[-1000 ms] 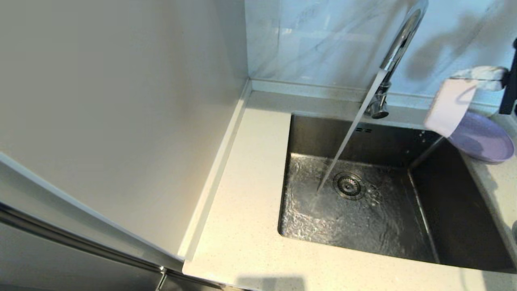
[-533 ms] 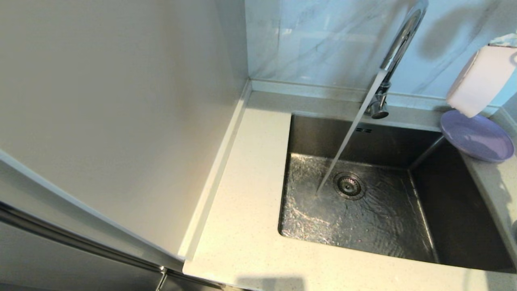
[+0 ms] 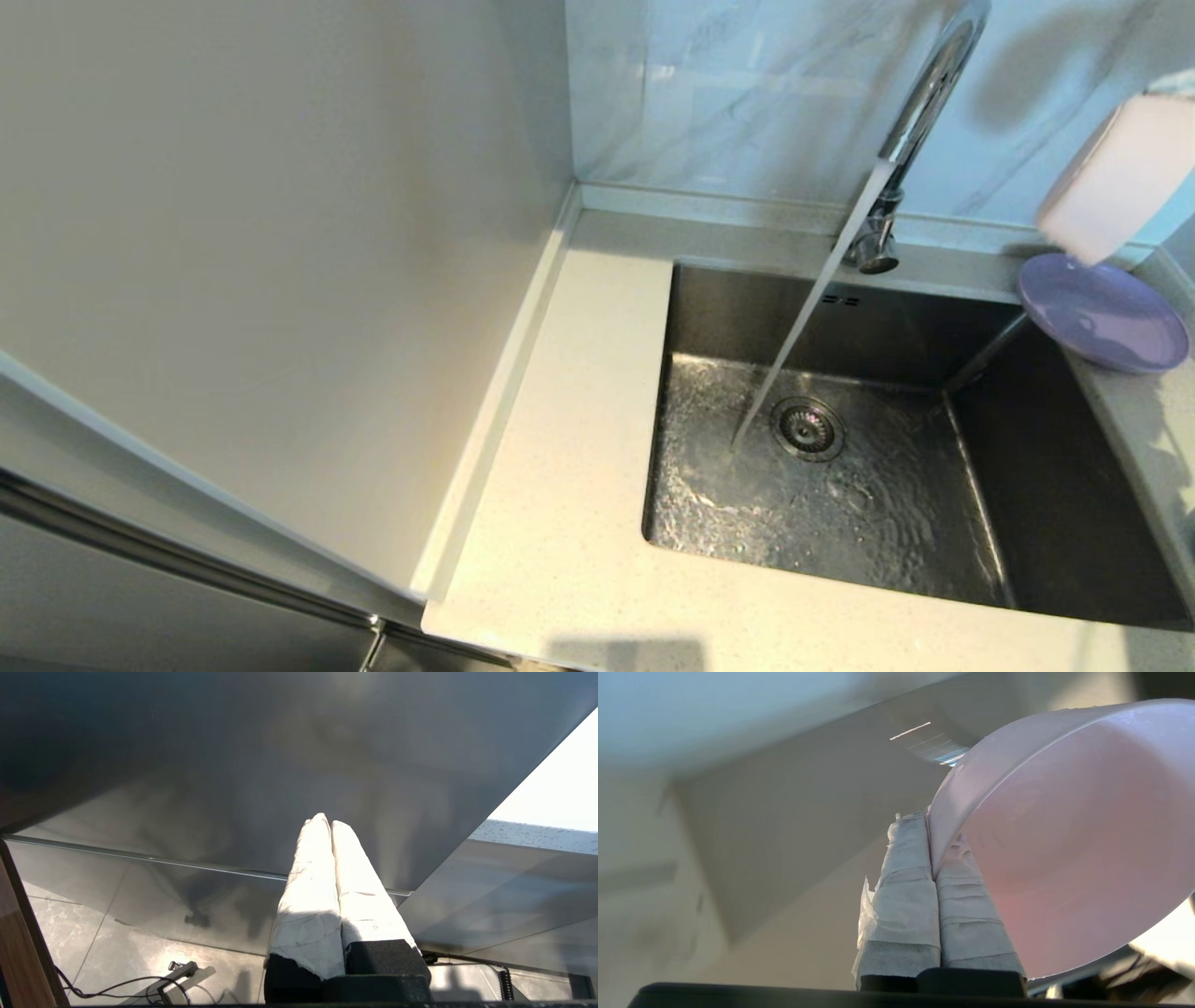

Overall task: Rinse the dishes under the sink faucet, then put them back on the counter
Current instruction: Place the bowl on the table

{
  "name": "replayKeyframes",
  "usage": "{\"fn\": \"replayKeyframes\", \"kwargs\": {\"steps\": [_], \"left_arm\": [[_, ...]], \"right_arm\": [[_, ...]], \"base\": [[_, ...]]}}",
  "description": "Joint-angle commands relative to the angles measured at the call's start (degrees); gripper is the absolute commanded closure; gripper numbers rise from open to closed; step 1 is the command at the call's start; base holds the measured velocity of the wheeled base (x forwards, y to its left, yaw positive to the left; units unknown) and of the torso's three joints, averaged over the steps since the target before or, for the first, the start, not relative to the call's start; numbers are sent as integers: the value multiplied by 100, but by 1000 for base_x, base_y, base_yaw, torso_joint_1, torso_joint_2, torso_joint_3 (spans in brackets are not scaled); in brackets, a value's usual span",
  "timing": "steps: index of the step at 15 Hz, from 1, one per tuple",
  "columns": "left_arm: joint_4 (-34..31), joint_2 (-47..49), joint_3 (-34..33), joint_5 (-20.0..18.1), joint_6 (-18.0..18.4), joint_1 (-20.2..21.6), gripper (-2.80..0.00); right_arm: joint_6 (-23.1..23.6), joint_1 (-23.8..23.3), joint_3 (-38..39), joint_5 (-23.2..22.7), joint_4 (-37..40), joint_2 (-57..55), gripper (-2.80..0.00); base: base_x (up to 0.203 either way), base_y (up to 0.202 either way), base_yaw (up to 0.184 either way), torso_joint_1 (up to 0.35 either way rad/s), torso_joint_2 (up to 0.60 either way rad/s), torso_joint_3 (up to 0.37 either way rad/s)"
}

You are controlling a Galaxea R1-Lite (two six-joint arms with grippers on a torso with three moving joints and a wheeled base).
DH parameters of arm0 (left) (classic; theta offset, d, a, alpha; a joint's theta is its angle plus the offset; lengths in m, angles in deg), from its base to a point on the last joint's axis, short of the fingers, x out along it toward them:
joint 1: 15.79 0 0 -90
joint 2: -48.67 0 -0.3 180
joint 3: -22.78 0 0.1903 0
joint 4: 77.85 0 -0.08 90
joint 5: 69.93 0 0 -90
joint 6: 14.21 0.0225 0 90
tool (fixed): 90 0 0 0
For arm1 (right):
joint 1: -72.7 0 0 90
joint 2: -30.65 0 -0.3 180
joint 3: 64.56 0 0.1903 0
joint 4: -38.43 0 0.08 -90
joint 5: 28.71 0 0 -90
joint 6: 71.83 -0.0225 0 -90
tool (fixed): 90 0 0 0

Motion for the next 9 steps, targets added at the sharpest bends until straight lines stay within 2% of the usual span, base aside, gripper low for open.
{"fn": "replayKeyframes", "kwargs": {"steps": [1, 3, 5, 6, 9], "left_arm": [[0, 0, 0, 3, 0, 0, 0], [0, 0, 0, 3, 0, 0, 0], [0, 0, 0, 3, 0, 0, 0], [0, 0, 0, 3, 0, 0, 0], [0, 0, 0, 3, 0, 0, 0]], "right_arm": [[-482, -52, -1486, -19, -251, 12, 0], [-764, -69, -1915, -9, -533, 28, 0], [-891, -80, -1420, -4, -798, 137, 0], [-918, -84, -862, -2, -945, 205, 0], [-958, -91, 1718, -2, -1452, 448, 0]], "base": [[0, 0, 0, 0, 0, 0], [0, 0, 0, 0, 0, 0], [0, 0, 0, 0, 0, 0], [0, 0, 0, 0, 0, 0], [0, 0, 0, 0, 0, 0]]}}
